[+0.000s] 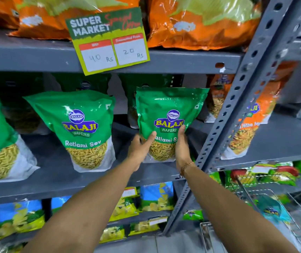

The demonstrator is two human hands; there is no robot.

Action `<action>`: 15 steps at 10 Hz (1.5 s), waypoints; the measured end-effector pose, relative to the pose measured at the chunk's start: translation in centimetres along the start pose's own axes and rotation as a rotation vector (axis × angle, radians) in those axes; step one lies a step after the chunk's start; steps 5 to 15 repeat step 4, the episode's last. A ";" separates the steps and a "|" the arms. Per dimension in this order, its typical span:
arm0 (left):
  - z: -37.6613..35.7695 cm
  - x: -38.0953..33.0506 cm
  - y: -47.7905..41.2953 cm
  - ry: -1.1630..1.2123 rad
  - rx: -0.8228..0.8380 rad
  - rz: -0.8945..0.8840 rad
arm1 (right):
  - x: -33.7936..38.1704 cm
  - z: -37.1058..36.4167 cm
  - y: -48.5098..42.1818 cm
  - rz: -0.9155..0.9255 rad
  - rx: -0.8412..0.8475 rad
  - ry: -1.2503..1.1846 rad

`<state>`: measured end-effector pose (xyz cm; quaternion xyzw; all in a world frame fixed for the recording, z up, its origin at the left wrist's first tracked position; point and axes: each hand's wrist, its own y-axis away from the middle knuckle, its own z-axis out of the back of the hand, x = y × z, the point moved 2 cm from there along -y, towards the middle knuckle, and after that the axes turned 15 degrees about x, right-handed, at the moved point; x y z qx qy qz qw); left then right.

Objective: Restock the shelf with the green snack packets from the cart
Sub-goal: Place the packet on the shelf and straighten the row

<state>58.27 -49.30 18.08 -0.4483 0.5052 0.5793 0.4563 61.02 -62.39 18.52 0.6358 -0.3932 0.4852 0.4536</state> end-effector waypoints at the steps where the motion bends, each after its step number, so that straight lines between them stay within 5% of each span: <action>1: -0.2 -0.2 0.1 0.006 -0.011 -0.008 | 0.3 0.1 0.3 -0.015 -0.022 0.012; 4: 0.9 -0.1 4.0 -0.046 -0.035 -0.081 | 0.5 -2.6 3.2 0.097 -0.258 -0.105; 15: 0.9 -0.1 4.0 -0.046 -0.035 -0.081 | 0.5 -2.6 3.2 0.097 -0.258 -0.105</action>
